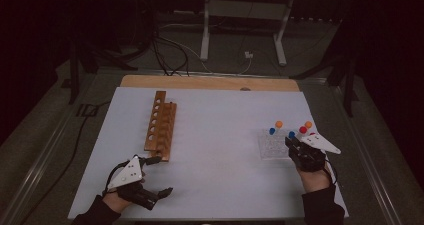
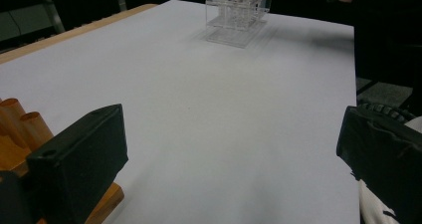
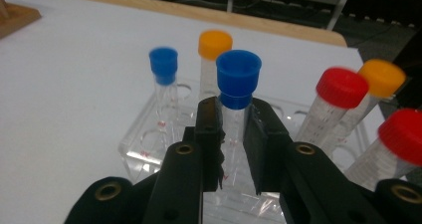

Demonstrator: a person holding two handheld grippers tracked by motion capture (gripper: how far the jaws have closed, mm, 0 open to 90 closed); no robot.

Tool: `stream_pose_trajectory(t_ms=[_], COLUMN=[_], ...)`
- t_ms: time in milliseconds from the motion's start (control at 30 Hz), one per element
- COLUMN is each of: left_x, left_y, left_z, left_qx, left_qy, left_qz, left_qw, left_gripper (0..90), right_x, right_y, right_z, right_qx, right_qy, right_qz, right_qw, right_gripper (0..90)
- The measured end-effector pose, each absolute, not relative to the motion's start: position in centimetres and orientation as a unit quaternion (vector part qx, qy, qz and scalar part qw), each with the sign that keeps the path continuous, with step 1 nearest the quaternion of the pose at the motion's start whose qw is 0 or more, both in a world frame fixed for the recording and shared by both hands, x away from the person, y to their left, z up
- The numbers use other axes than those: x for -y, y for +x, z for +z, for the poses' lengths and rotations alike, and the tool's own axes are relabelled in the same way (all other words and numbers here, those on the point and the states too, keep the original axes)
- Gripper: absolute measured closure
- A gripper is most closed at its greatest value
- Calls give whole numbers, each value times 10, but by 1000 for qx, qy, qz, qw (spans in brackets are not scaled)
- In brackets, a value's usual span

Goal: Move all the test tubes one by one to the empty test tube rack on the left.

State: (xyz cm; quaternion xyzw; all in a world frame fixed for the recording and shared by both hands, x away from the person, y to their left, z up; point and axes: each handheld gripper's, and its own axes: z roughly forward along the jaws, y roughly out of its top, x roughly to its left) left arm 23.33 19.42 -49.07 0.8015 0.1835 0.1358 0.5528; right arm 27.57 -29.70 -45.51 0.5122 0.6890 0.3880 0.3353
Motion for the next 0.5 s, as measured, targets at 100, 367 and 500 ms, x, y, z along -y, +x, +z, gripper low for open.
stream_pose_trajectory(t_ms=[100, 367, 500], left_x=[-194, -194, -194], left_y=[233, 233, 234], left_z=[-491, -491, -491], left_qx=[-183, -183, -184], left_qy=[802, 802, 801], left_qz=[136, 136, 137], left_qw=[552, 552, 553], left_gripper=[5, 5, 5], right_x=[296, 292, 286], right_y=[273, 263, 259], right_z=[-450, -434, -428], right_qx=[-687, -683, -687], right_qy=[507, 489, 474], right_qz=[393, 398, 402], right_qw=[341, 370, 377], right_gripper=[769, 769, 769])
